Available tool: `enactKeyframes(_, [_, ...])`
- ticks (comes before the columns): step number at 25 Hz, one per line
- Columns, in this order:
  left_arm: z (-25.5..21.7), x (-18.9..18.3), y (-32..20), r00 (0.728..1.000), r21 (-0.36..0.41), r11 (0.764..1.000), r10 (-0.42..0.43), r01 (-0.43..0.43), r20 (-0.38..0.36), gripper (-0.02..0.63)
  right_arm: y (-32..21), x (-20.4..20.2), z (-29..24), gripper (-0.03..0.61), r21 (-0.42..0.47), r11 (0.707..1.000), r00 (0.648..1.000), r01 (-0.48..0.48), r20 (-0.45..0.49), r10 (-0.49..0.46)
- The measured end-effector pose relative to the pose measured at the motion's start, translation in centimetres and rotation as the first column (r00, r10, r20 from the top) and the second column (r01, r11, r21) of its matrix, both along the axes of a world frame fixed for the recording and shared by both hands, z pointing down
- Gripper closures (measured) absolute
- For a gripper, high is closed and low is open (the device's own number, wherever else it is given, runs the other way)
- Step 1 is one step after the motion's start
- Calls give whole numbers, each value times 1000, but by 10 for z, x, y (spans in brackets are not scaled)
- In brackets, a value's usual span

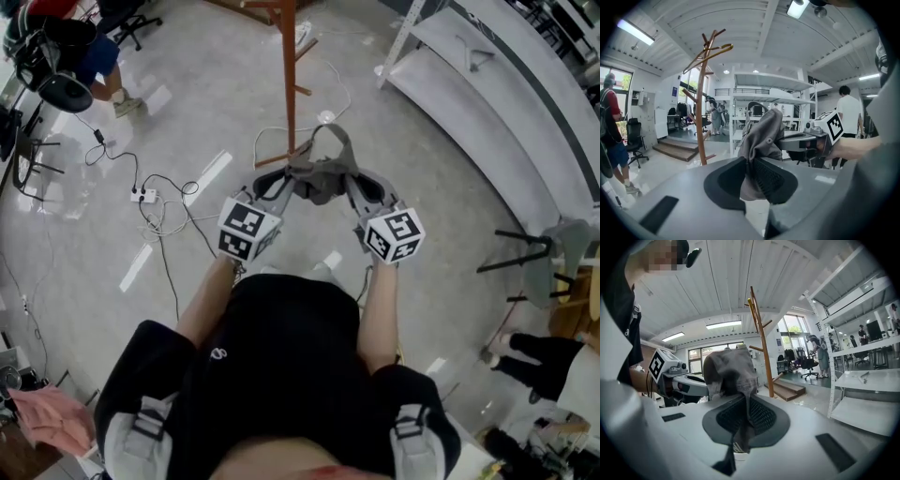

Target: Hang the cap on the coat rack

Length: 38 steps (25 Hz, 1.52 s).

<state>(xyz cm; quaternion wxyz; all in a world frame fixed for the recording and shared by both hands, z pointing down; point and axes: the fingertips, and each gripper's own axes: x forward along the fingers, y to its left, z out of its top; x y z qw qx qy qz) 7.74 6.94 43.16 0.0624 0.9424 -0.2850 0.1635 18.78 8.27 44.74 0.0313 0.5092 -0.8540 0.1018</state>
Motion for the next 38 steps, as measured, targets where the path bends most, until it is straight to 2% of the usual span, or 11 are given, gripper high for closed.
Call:
enactKeyframes(5, [-8, 36, -1, 1000, 8, 1000, -4, 4, 11, 563, -5, 38, -5, 574, 14, 1000, 999, -20, 43, 20])
enactKeyframes(9, [3, 62, 7, 999, -15, 999, -33, 34, 26, 563, -3, 62, 8, 574, -18, 1000, 998, -15, 69, 16])
enactKeyframes(14, [13, 72, 1, 998, -28, 998, -55, 56, 40, 563, -10, 72, 15, 574, -36, 999, 997, -5, 81, 8])
enactKeyframes(17, [15, 69, -4, 997, -50, 997, -53, 56, 57, 563, -16, 70, 19, 574, -59, 998, 996, 0, 87, 5])
enactKeyframes(23, [13, 63, -54, 999, -44, 998, -55, 55, 2, 563, -69, 62, 21, 574, -69, 998, 997, -13, 78, 18])
enactKeyframes(29, [0, 19, -125, 995, 9, 996, -92, 92, -45, 563, -136, 15, 12, 574, -78, 997, 999, -4, 48, 8])
enactKeyframes(38, [24, -9, -205, 995, -70, 997, -41, 35, -86, 563, -210, -12, 30, 574, -162, 985, 998, -61, 3, 62])
